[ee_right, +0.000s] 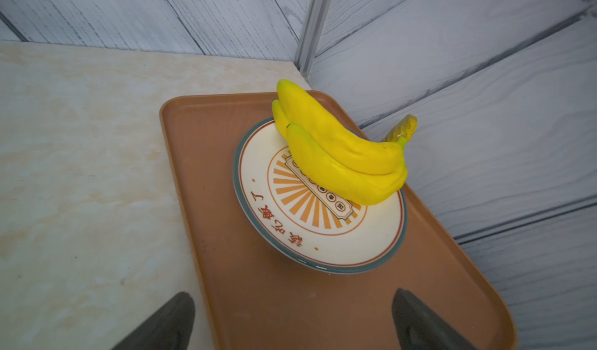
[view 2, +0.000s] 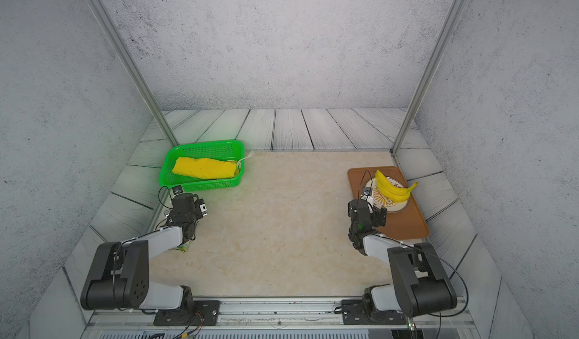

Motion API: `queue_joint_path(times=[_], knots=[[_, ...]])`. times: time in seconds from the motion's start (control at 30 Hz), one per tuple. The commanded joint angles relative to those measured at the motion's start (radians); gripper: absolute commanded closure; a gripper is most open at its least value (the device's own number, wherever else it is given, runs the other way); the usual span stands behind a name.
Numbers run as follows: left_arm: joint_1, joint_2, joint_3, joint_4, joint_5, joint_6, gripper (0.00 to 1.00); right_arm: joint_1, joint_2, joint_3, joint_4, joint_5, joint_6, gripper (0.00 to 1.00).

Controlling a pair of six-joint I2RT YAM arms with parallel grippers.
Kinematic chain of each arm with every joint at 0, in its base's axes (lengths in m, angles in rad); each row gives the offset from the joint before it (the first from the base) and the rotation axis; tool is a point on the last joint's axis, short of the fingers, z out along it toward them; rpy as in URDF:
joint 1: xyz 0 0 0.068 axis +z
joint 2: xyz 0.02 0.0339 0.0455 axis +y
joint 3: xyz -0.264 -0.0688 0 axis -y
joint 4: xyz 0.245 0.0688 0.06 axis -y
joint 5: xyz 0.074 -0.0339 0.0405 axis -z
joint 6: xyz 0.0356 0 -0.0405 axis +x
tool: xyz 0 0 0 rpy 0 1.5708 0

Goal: Roll up the shorts
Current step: Reset both arms

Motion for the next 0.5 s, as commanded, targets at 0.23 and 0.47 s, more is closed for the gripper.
queue_joint_path(times=[0.23,0.47], knots=[[-0.049,0.071,-0.053,0.343,0.116,0.148,0.02,-0.051,0.131,0.037,0.195,-0.196,-0.037,0.01],[-0.058,0.094,-0.076,0.438,0.094,0.157,0.02,-0.052,0.132,0.043,0.179,-0.201,-0.034,0.01]])
